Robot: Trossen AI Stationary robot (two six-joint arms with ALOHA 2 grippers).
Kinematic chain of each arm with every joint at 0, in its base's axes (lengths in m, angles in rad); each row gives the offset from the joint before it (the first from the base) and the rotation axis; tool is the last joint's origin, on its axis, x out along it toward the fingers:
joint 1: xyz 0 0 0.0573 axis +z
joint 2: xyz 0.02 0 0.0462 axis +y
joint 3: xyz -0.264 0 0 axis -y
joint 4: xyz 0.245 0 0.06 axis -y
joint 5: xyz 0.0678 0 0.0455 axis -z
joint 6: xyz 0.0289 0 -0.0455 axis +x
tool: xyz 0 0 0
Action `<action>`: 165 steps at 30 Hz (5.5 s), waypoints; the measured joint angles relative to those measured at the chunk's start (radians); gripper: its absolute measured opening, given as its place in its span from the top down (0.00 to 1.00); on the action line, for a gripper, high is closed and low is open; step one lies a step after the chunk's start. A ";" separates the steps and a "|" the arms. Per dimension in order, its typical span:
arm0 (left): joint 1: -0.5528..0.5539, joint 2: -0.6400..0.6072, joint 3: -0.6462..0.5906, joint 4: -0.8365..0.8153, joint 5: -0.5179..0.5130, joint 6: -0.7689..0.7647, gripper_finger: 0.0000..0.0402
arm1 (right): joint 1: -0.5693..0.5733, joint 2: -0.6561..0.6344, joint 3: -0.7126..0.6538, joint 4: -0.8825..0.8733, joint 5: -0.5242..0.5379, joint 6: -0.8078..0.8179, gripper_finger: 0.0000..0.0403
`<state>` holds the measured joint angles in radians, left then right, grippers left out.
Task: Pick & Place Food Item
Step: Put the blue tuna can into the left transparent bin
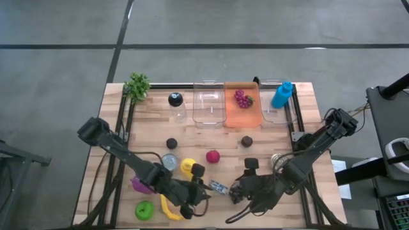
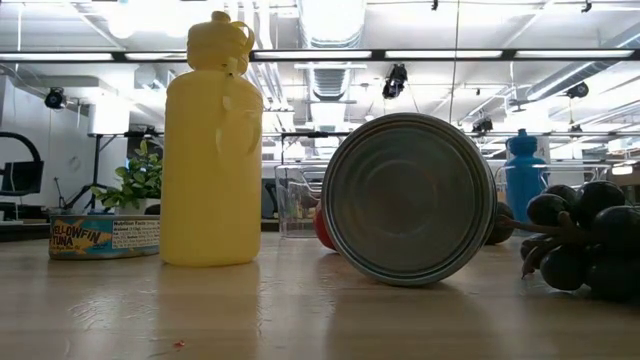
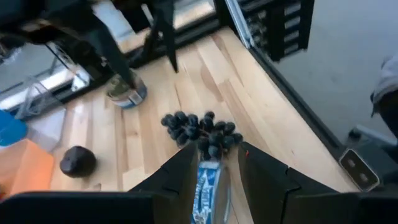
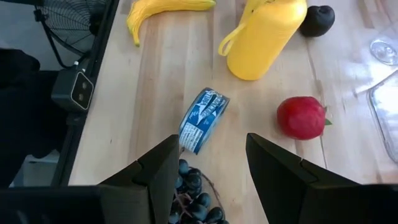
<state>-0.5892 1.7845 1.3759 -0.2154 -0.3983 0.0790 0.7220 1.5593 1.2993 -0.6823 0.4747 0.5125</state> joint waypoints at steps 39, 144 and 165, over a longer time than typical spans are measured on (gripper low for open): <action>0.074 0.067 0.091 -0.073 0.063 -0.024 0.59 | 0.000 0.000 0.000 0.012 -0.002 -0.019 0.61; 0.081 0.116 0.256 -0.388 0.165 -0.045 0.67 | 0.000 -0.332 -0.523 0.453 0.044 -0.061 0.68; 0.089 0.110 0.255 -0.388 0.155 -0.005 0.68 | 0.000 -0.333 -0.522 0.455 0.043 -0.068 0.72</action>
<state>-0.4999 1.8942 1.6314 -0.6034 -0.2432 0.0739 0.7219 1.2263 0.7773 -0.2272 0.5179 0.4442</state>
